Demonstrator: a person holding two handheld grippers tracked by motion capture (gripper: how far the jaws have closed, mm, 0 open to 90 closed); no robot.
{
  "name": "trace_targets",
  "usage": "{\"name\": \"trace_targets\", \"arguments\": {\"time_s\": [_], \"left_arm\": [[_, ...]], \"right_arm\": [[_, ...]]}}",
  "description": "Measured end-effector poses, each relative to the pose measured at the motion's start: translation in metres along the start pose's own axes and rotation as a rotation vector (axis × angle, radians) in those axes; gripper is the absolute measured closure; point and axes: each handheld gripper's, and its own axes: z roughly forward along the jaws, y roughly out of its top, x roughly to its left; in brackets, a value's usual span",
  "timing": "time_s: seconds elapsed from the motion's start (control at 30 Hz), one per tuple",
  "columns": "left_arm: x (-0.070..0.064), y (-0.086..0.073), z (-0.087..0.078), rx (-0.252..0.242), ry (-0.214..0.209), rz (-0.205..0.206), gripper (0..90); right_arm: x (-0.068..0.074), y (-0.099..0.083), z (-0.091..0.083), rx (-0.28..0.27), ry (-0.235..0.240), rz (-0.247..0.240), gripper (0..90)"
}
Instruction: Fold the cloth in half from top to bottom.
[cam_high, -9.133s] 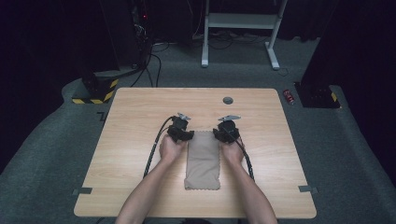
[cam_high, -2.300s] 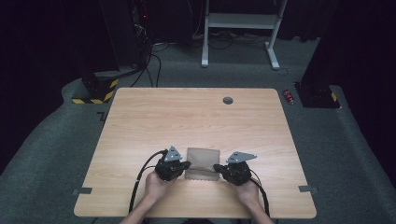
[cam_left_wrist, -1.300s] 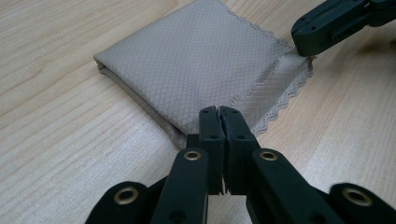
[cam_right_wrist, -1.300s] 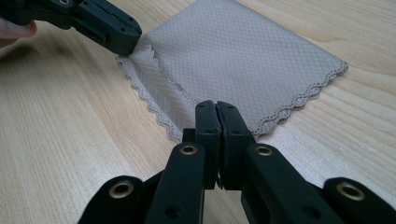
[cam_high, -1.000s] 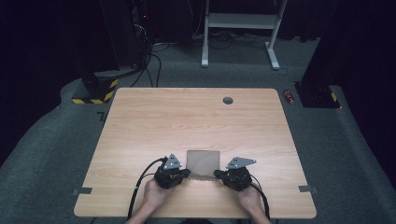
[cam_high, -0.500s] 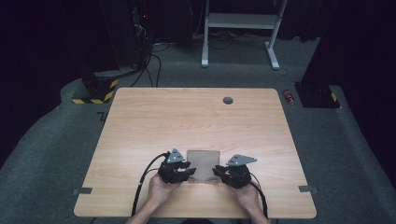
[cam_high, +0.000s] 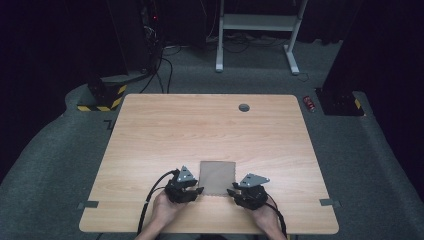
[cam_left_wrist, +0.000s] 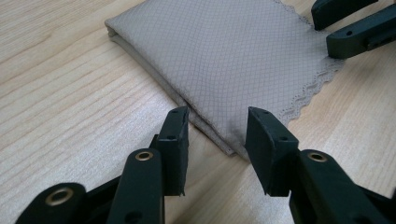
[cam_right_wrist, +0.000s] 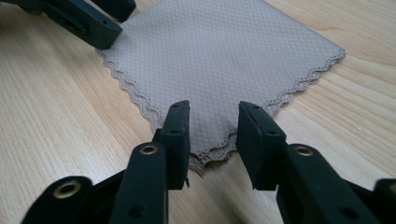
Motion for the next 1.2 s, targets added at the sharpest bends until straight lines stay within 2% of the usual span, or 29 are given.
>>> {"name": "trace_targets", "arguments": {"time_s": [0.07,0.27,0.47,0.57,0.67,0.73,0.87,0.9,0.93,1.03,1.1,1.2], "left_arm": [[-0.001,-0.001,-0.001,0.001,0.009,0.018,59.1],[0.0,-0.005,-0.002,-0.015,0.016,0.019,57.6],[0.002,-0.005,-0.004,-0.034,0.016,-0.013,55.0],[0.005,-0.002,-0.004,-0.051,0.026,-0.02,54.1],[0.01,0.004,-0.001,-0.069,0.023,-0.056,52.6],[0.013,0.01,0.0,-0.067,0.042,-0.059,51.8],[0.024,0.021,0.004,-0.077,0.059,-0.103,51.6],[0.026,0.023,0.005,-0.077,0.063,-0.104,51.5],[0.029,0.026,0.008,-0.08,0.062,-0.123,51.5],[0.035,0.033,0.014,-0.071,0.081,-0.126,51.3],[0.04,0.036,0.017,-0.086,0.074,-0.152,51.6],[0.046,0.041,0.025,-0.068,0.077,-0.169,51.5]], "right_arm": [[0.0,-0.002,0.0,-0.003,-0.006,-0.001,61.1],[-0.001,-0.003,-0.002,0.001,-0.017,-0.003,58.3],[-0.004,-0.004,-0.003,-0.001,-0.011,0.014,58.2],[-0.006,-0.004,-0.004,-0.014,-0.024,0.028,60.0],[-0.012,-0.004,-0.005,-0.037,-0.033,0.058,62.0],[-0.016,-0.002,-0.006,-0.046,-0.034,0.074,63.5],[-0.027,0.008,-0.009,-0.068,-0.03,0.102,67.1],[-0.031,0.011,-0.009,-0.074,-0.031,0.11,68.0],[-0.033,0.013,-0.009,-0.074,-0.029,0.115,69.8],[-0.041,0.019,-0.005,-0.075,-0.012,0.129,74.3],[-0.046,0.022,-0.001,-0.068,-0.02,0.137,74.3],[-0.052,0.027,0.006,-0.064,-0.046,0.16,73.8]]}}
